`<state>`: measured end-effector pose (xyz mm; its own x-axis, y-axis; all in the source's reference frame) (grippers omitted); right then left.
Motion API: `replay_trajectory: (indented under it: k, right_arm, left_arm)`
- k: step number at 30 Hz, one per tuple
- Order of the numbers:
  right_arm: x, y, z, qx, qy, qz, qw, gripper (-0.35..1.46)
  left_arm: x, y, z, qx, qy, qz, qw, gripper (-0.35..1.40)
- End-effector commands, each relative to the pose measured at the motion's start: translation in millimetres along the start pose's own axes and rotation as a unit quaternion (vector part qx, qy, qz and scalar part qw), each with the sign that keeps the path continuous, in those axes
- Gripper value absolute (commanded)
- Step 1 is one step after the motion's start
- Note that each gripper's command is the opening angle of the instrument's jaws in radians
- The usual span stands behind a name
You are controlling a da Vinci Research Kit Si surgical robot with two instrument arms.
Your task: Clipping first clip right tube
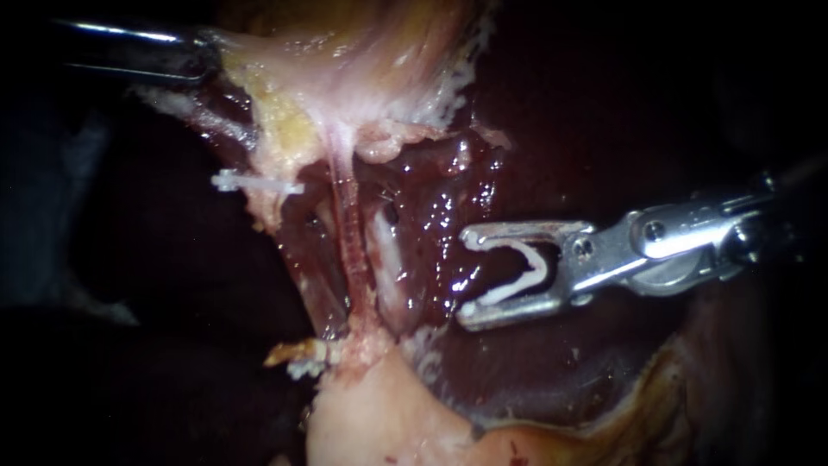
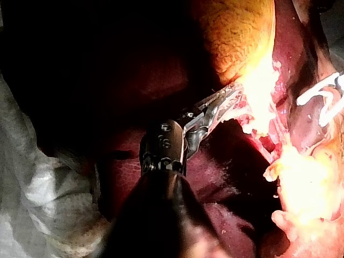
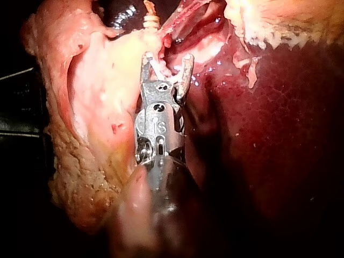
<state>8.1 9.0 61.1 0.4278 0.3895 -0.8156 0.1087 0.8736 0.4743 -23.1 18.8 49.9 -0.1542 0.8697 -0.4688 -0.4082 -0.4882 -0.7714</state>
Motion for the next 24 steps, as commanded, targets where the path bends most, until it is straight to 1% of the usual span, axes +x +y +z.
replay_trajectory:
  k: [1, 5, 7, 10, 13, 14, 19, 24]
  right_arm:
    - [0.0, 0.0, 0.5, 0.001, 0.002, 0.009, 1.0000, 0.50]
    - [-0.3, 0.0, 2.3, 0.004, 0.003, 0.033, 0.9994, 0.50]
    - [-0.6, 0.0, 3.1, 0.006, 0.007, 0.044, 0.9990, 0.50]
    - [-1.0, 0.3, 4.5, 0.009, 0.017, 0.057, 0.9982, 0.50]
    - [-1.4, 0.9, 5.6, 0.013, 0.030, 0.071, 0.9969, 0.50]
    - [-1.5, 1.2, 6.1, 0.015, 0.037, 0.077, 0.9963, 0.50]
    - [-2.1, 2.2, 7.9, 0.022, 0.055, 0.097, 0.9935, 0.50]
    - [-2.5, 2.7, 10.1, 0.043, 0.076, 0.111, 0.9900, 0.50]
  left_arm:
    - [0.0, 0.0, 0.0, 0.001, 0.000, 0.000, 1.0000, -0.35]
    - [-0.1, 0.0, 0.1, 0.001, 0.000, 0.000, 1.0000, -0.35]
    - [-0.1, 0.0, 0.2, 0.001, 0.000, 0.001, 1.0000, -0.35]
    - [-0.2, 0.0, 0.3, 0.002, 0.001, 0.001, 1.0000, -0.35]
    - [-0.2, 0.0, 0.3, 0.003, 0.001, 0.001, 1.0000, -0.35]
    - [-0.3, 0.0, 0.3, 0.003, 0.001, 0.001, 1.0000, -0.35]
    - [-0.4, 0.0, 0.5, 0.003, 0.001, 0.001, 1.0000, -0.35]
    - [-0.4, 0.0, 0.7, 0.003, 0.001, 0.001, 1.0000, -0.35]
